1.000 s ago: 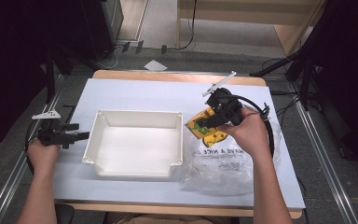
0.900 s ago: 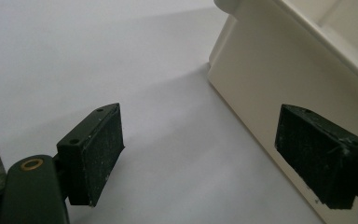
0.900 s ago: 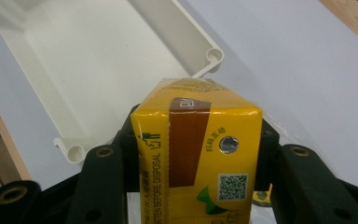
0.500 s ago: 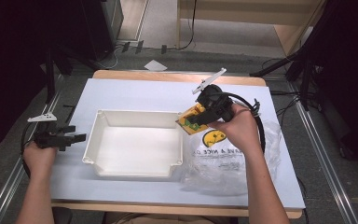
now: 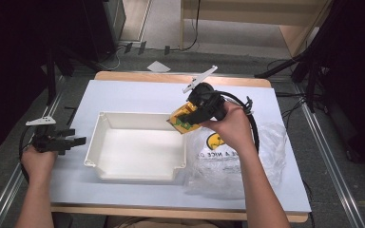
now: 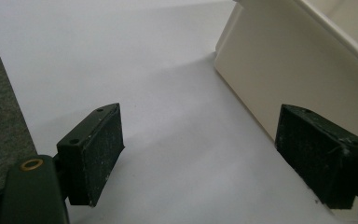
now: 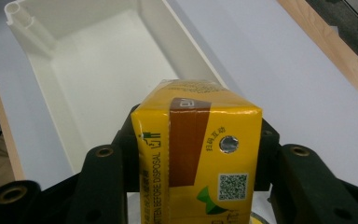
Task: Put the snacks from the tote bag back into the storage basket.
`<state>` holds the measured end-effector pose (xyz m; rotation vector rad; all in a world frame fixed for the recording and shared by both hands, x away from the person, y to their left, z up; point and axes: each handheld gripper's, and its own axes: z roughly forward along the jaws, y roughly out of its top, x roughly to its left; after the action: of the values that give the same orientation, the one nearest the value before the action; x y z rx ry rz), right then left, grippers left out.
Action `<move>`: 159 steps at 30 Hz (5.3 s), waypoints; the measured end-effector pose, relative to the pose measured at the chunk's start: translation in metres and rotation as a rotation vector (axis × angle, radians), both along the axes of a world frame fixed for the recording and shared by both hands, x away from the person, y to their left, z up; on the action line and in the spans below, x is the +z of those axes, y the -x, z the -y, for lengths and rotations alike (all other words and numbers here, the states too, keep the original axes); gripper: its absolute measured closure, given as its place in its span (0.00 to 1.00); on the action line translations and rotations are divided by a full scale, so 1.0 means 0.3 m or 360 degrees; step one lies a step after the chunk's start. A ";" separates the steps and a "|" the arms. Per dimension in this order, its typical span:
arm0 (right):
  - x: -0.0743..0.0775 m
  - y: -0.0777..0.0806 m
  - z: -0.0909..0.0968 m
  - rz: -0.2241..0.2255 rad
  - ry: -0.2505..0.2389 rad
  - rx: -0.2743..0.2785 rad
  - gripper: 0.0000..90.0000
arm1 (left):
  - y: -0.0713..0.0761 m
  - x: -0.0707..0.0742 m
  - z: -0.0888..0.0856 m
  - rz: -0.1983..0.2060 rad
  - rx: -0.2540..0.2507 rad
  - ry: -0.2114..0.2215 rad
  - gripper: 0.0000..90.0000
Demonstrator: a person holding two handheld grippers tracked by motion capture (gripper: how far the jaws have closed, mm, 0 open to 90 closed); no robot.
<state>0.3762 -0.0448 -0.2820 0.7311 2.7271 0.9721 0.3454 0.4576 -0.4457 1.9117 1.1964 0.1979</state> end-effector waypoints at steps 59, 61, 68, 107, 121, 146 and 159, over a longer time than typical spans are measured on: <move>-0.295 -0.126 -0.259 -0.0146 0.0412 0.0062 0.60 | 0.001 -0.001 -0.004 -0.0002 0.0001 0.0000 0.18; -0.296 -0.131 -0.258 -0.0155 0.0402 0.0063 0.60 | 0.001 -0.001 -0.004 -0.0002 0.0002 0.0001 0.18; -0.302 -0.134 -0.257 -0.0134 0.0380 0.0063 0.59 | 0.001 0.000 -0.002 -0.0001 0.0004 0.0004 0.18; -0.252 -0.129 -0.205 -0.0144 0.0173 -0.0051 0.50 | 0.000 0.000 0.000 -0.0001 -0.0006 0.0000 0.18; -0.166 -0.077 -0.144 -0.0121 0.0075 -0.0062 0.50 | -0.011 0.000 0.007 -0.0003 -0.0011 0.0003 0.18; -0.185 0.001 -0.162 -0.0230 -0.0015 0.0041 0.70 | -0.037 0.001 0.025 0.0001 -0.0037 0.0008 0.18; -0.249 -0.013 -0.179 -0.0266 0.0023 0.0051 0.77 | -0.038 0.001 0.025 0.0002 -0.0037 0.0010 0.18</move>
<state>0.3800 0.0090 -0.3567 0.8029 2.8938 0.9366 0.3568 0.4502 -0.4456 1.9191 1.1725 0.1827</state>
